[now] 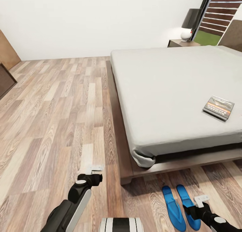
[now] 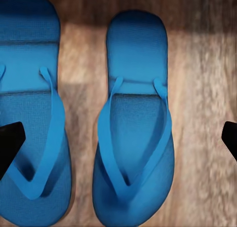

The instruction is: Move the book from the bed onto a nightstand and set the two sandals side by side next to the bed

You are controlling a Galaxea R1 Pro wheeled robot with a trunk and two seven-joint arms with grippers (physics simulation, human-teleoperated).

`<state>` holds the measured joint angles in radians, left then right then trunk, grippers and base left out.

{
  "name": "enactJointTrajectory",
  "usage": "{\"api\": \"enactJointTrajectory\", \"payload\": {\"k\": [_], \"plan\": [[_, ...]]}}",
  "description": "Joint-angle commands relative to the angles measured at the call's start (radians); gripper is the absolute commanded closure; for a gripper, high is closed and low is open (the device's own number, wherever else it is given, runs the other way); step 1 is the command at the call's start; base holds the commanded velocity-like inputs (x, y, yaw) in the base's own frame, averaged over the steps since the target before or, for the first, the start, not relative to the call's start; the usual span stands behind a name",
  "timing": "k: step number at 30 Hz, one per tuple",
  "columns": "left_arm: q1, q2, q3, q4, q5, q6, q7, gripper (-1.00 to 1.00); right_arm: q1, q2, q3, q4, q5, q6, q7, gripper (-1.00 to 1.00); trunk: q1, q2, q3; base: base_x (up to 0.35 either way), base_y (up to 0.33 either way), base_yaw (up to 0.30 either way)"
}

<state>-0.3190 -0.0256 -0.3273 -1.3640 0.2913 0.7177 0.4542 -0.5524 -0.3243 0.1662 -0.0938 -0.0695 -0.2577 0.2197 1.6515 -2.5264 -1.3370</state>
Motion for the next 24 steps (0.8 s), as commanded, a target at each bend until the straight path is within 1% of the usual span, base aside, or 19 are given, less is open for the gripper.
{"api": "enactJointTrajectory", "payload": {"k": [1, 2, 3, 4, 5, 7, 8, 9, 10, 11, 14, 15, 17, 19, 20, 24], "plan": [[0.001, 0.005, 0.0, 0.052, 0.011, -0.043, 0.008, -1.0, 0.0, 0.0, 0.007, 0.004, -0.02, -0.003, 0.003, -1.0, -0.001, 0.0, 0.003, 0.0, 0.0, 0.0], [0.002, 0.009, 0.001, 0.106, 0.01, -0.088, 0.005, -1.0, 0.0, 0.0, 0.008, 0.006, -0.031, -0.003, 0.003, -1.0, -0.001, 0.0, 0.007, 0.0, 0.0, 0.0], [0.002, 0.014, 0.004, 0.21, 0.01, -0.169, 0.003, -1.0, 0.004, 0.0, 0.008, 0.01, -0.045, -0.004, 0.002, -1.0, -0.002, 0.0, 0.011, 0.0, 0.0, 0.0], [0.002, 0.014, 0.004, 0.235, 0.01, -0.187, 0.002, -1.0, 0.004, 0.0, 0.008, 0.01, -0.047, -0.004, 0.001, -1.0, -0.002, 0.001, 0.015, 0.0, 0.0, 0.0], [0.003, 0.015, 0.004, 0.279, 0.01, -0.221, 0.002, -1.0, 0.005, 0.001, 0.008, 0.011, -0.05, -0.004, 0.002, -1.0, -0.002, 0.001, 0.019, 0.0, 0.0, 0.0], [0.003, 0.015, 0.005, 0.323, 0.012, -0.255, 0.001, -1.0, 0.005, 0.001, 0.009, 0.012, -0.052, -0.004, 0.002, -1.0, -0.003, 0.001, 0.027, 0.0, 0.0, 0.0], [0.003, 0.015, 0.005, 0.366, 0.013, -0.29, 0.001, -1.0, 0.006, 0.002, 0.009, 0.012, -0.06, -0.004, 0.001, -1.0, -0.004, 0.002, 0.03, 0.0, 0.0, 0.0], [0.003, 0.015, 0.005, 0.389, 0.014, -0.309, 0.001, -1.0, 0.006, 0.002, 0.009, 0.012, -0.065, -0.004, 0.001, -1.0, -0.004, 0.002, 0.034, 0.0, 0.0, 0.0], [0.003, 0.015, 0.005, 0.435, 0.014, -0.346, 0.001, -1.0, 0.006, 0.002, 0.009, 0.015, -0.08, -0.003, -0.001, -1.0, -0.005, 0.002, 0.038, 0.0, 0.0, 0.0], [0.003, 0.014, 0.004, 0.522, 0.015, -0.413, 0.0, -1.0, 0.006, 0.003, 0.01, 0.036, -0.112, -0.003, -0.003, -1.0, -0.005, 0.002, 0.042, 0.0, 0.0, 0.0], [0.003, 0.013, 0.002, 0.592, 0.014, -0.458, 0.0, -1.0, 0.006, 0.009, 0.01, 0.06, -0.142, -0.003, -0.004, -1.0, -0.006, 0.003, 0.054, 0.0, 0.0, 0.0], [0.003, 0.012, 0.002, 0.643, 0.014, -0.491, -0.002, -1.0, 0.006, 0.013, 0.01, 0.072, -0.156, -0.003, -0.005, -1.0, -0.007, 0.003, 0.057, 0.0, 0.0, 0.0], [0.003, 0.012, 0.003, 0.67, 0.017, -0.524, -0.002, -1.0, 0.006, 0.015, 0.01, 0.077, -0.161, -0.003, -0.005, -1.0, -0.008, 0.004, 0.065, 0.0, 0.0, 0.0], [0.003, 0.009, 0.003, 0.701, 0.021, -0.565, -0.003, -1.0, 0.006, 0.016, 0.01, 0.079, -0.164, -0.003, -0.006, -1.0, -0.009, 0.004, 0.073, 0.0, 0.0, 0.0], [0.003, 0.007, 0.003, 0.729, 0.022, -0.594, -0.003, -1.0, 0.006, 0.017, 0.01, 0.081, -0.165, -0.003, -0.007, -1.0, -0.009, 0.004, 0.077, 0.0, 0.0, 0.0], [0.0, 0.003, 0.002, 0.797, 0.021, -0.644, -0.003, -1.0, 0.006, 0.021, 0.009, 0.082, -0.179, -0.003, -0.012, -1.0, -0.011, 0.005, 0.092, 0.0, 0.0, 0.0]]}}
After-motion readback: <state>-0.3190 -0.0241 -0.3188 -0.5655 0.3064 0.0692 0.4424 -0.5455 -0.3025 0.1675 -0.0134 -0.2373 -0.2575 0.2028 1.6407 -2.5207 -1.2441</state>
